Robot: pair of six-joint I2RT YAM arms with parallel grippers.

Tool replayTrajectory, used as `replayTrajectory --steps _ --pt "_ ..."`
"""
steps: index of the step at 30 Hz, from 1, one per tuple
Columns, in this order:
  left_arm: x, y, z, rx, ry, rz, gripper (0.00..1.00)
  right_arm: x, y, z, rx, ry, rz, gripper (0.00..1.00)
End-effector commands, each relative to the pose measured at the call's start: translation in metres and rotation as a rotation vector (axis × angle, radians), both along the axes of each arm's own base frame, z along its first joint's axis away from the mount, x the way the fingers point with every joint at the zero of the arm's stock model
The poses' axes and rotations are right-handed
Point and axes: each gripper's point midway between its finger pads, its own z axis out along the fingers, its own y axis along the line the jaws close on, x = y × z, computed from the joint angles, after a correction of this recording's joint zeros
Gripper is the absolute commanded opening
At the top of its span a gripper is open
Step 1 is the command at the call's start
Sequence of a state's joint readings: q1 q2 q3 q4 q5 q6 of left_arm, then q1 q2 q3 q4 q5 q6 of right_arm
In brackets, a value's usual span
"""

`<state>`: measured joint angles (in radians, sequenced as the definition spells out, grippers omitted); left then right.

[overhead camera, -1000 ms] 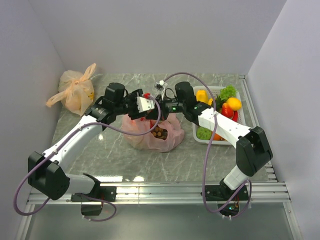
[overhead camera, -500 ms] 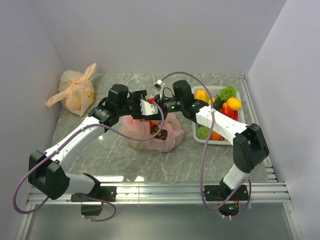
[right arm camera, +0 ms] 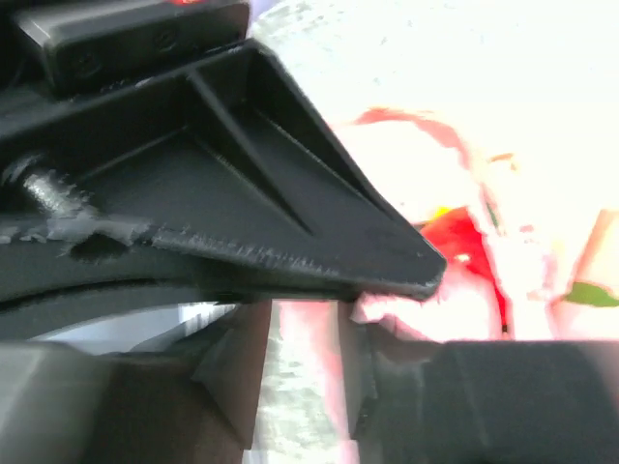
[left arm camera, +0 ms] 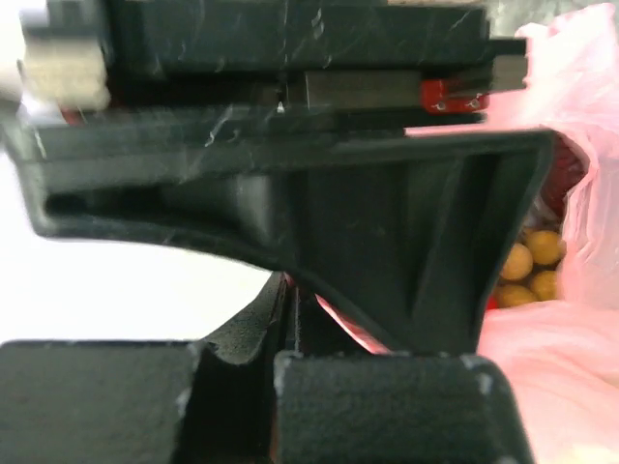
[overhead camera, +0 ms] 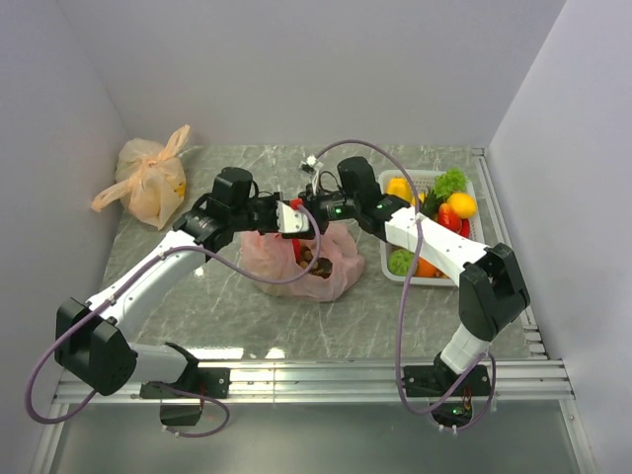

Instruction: Place the fake fruits into the plastic bag and tie a complex knot

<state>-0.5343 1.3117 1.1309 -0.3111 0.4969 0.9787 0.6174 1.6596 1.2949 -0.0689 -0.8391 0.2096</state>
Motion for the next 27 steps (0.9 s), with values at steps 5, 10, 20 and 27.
replayTrajectory --steps 5,10,20,27 --pt "-0.006 0.013 0.031 -0.262 0.269 0.119 0.00 0.032 -0.018 0.027 0.093 -0.175 -0.185 0.90" --pt "-0.010 0.013 0.045 -0.431 0.426 0.161 0.00 0.032 -0.010 0.045 0.203 -0.264 -0.140 0.95" --pt "-0.016 0.016 0.060 -0.665 0.734 0.146 0.00 0.012 0.004 0.084 0.426 -0.450 -0.016 0.97" --pt "-0.014 0.019 0.064 -0.741 0.837 0.125 0.00 0.006 0.028 0.070 0.474 -0.430 0.000 0.98"
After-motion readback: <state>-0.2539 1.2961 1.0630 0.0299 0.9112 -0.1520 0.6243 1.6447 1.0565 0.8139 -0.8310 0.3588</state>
